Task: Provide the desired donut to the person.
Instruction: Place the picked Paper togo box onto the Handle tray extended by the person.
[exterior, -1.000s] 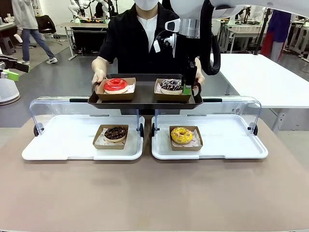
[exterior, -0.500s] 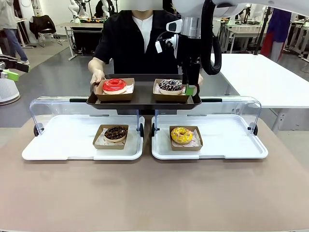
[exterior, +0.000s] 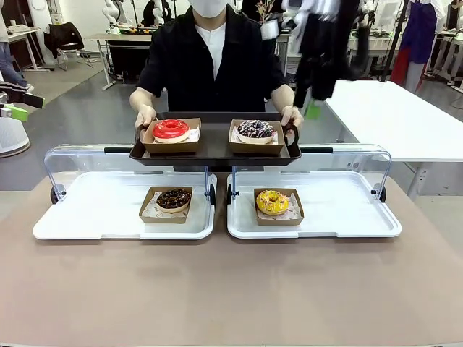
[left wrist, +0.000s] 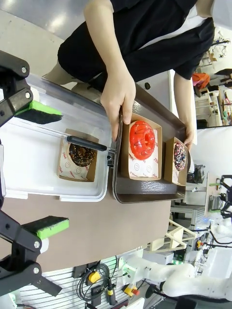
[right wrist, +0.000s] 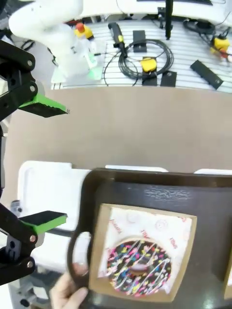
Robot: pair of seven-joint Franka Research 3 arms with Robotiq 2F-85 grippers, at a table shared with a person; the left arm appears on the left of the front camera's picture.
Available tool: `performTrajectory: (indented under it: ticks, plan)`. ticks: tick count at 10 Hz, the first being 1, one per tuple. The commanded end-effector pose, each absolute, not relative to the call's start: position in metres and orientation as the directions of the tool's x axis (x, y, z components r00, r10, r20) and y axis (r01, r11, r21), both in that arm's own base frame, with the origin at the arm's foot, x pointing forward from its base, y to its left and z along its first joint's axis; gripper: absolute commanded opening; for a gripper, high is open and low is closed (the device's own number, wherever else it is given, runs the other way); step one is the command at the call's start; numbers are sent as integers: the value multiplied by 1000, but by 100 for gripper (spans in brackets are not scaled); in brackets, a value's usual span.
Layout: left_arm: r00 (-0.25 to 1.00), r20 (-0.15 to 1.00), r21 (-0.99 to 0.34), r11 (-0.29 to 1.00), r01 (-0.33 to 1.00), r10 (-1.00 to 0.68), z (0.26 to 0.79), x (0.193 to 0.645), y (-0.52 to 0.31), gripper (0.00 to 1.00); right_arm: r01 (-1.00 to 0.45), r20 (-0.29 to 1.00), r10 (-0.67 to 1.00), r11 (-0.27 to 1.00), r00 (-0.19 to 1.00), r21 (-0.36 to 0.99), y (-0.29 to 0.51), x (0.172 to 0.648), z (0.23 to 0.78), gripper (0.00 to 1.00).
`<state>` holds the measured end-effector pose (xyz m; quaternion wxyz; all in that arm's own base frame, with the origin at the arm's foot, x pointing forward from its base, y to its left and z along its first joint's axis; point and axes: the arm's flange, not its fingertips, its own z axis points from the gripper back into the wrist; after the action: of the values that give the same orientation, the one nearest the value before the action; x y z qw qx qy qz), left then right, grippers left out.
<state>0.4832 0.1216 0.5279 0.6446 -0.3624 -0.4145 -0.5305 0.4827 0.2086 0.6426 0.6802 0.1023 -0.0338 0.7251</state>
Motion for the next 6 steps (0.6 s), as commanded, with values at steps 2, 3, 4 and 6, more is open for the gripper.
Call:
performTrajectory:
  ticks: [2,3,4,6]
  plan:
    - [88,923,-22,178,984,-374,529,483,122,100,-997,260,964,-65,-53,38,159,459,674,100]
    - [88,923,-22,178,984,-374,529,483,122,100,-999,254,966,-50,-45,10,145,454,679,100]
    - [88,923,-22,178,984,-374,529,483,122,100,-999,225,974,-40,-42,-10,132,450,678,100]
    - [88,923,-22,178,984,-374,529,483,122,100,-999,241,970,-40,-33,23,150,458,694,100]
